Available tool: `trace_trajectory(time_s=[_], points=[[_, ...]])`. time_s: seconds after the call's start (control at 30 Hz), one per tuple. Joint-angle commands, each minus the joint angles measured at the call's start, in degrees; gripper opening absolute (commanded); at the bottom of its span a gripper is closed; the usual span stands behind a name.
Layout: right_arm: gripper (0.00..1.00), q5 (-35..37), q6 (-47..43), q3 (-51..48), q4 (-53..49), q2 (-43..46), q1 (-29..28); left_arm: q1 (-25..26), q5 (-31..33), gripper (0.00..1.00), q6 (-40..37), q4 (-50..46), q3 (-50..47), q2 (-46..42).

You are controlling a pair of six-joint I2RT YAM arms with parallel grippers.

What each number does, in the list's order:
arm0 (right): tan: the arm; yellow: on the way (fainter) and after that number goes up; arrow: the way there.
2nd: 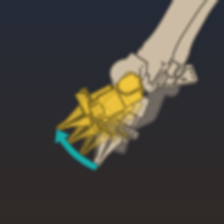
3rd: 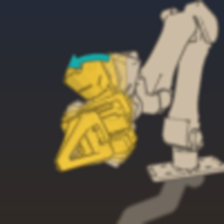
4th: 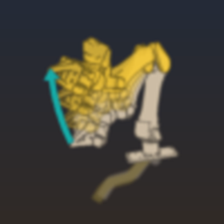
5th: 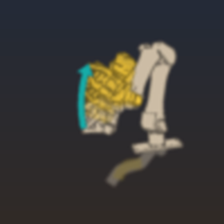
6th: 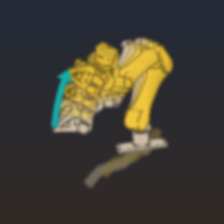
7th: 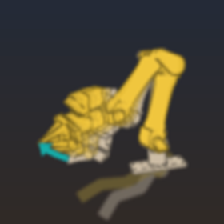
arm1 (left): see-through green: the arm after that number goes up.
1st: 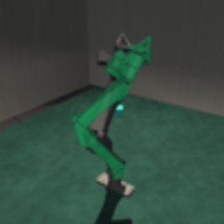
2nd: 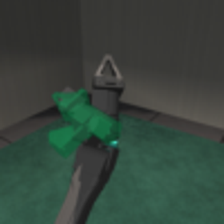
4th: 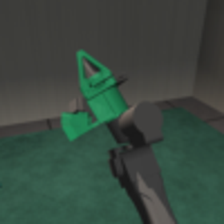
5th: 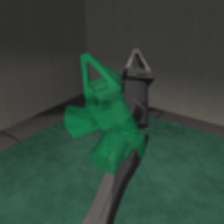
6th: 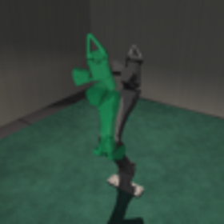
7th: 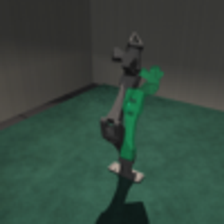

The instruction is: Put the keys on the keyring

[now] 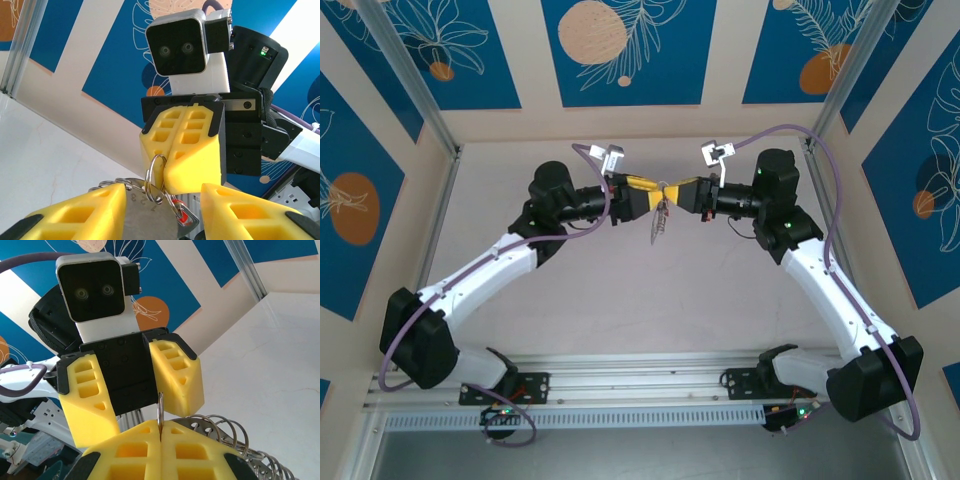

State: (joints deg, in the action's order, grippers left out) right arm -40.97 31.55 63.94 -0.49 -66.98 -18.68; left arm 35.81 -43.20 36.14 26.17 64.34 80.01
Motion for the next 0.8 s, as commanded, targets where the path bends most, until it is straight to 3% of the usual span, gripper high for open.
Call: trace_trajectory(time_s=[0.0, 0.27, 0.67, 0.77], points=[[0.00, -0.93, 0.79, -0.49, 1.51, 0.43, -0.57, 0.74, 0.29, 0.41, 0.16, 2.54, 0.25, 0.10], [0.00, -0.61, 0.62, -1.01, 1.39, 0.70, -1.10, 1.00, 0.67, 0.33, 0.38, 3.45, 0.43, -0.03], [0.00, -0.13, 0.46, -1.36, 1.38, 0.97, -1.80, 1.71, -0.13, 0.01, 0.01, 3.54, 0.92, 0.68], [0.00, -0.08, 0.53, -1.36, 1.40, 1.04, -1.89, 1.80, 0.03, 0.00, -0.28, 3.23, 0.87, 0.50]])
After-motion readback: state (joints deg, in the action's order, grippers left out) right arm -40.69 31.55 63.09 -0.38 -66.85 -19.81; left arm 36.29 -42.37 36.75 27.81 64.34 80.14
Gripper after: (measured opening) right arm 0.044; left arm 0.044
